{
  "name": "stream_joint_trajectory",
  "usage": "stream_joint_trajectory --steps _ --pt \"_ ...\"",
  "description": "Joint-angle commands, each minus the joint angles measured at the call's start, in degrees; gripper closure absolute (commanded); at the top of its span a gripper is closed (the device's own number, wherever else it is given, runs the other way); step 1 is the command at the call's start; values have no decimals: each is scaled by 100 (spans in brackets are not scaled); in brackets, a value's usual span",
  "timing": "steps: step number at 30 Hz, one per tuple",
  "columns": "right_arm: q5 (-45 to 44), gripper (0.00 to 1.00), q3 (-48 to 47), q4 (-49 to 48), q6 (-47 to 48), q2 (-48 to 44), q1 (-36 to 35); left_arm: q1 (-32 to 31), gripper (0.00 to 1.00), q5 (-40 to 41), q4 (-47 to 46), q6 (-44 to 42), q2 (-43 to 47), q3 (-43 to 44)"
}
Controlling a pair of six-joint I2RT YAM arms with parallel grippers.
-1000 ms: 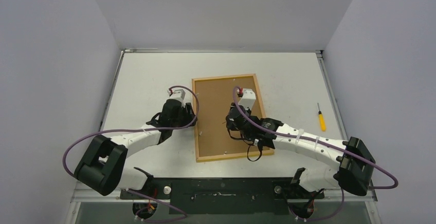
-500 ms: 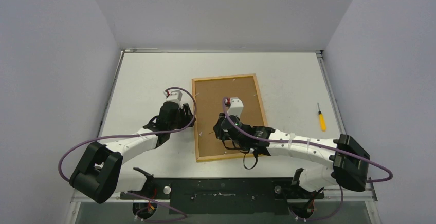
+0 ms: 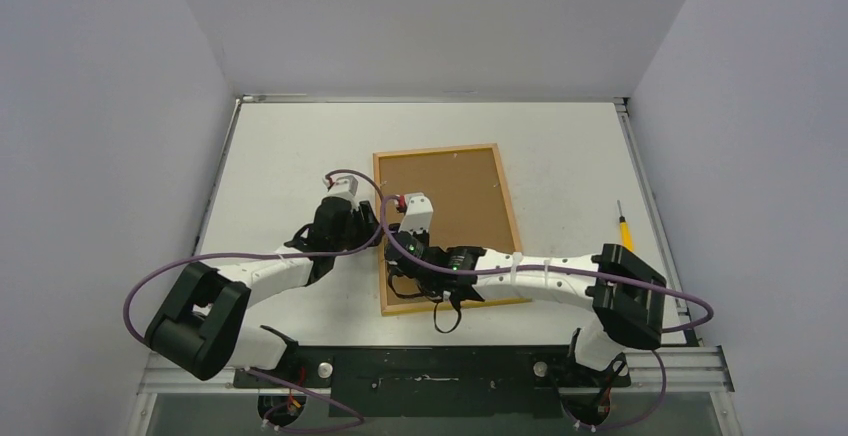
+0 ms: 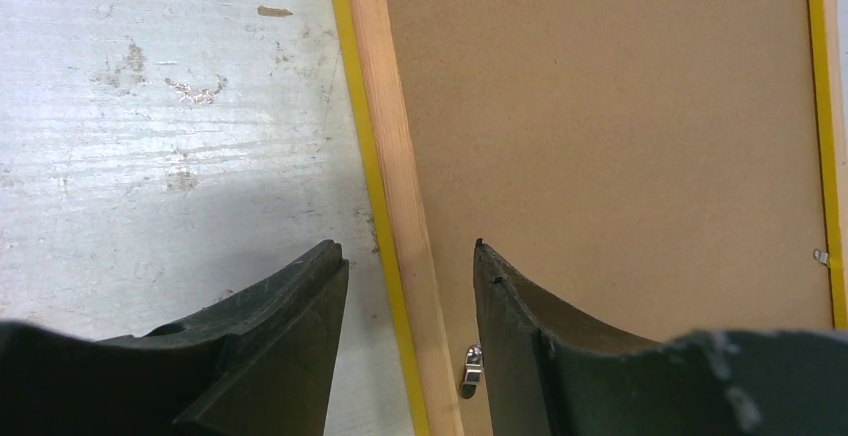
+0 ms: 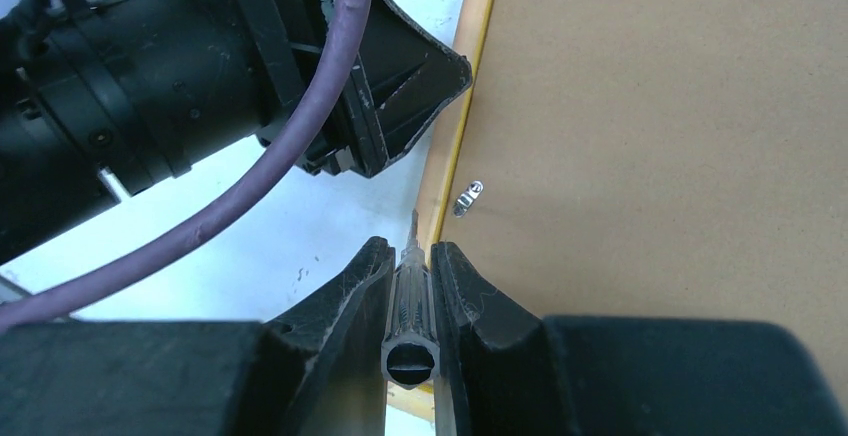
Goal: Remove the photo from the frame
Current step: Release the photo frame item from the photo frame.
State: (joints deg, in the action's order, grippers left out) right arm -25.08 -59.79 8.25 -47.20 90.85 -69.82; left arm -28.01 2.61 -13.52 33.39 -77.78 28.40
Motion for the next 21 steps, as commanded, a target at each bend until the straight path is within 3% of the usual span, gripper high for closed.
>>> stream_joint_trajectory --steps 1,21 --pt "-538 95 -414 203 -63 217 -61 14 52 -153 -406 10 8 69" --pt "-768 95 -686 359 19 553 -127 15 54 -252 -227 -25 -218 227"
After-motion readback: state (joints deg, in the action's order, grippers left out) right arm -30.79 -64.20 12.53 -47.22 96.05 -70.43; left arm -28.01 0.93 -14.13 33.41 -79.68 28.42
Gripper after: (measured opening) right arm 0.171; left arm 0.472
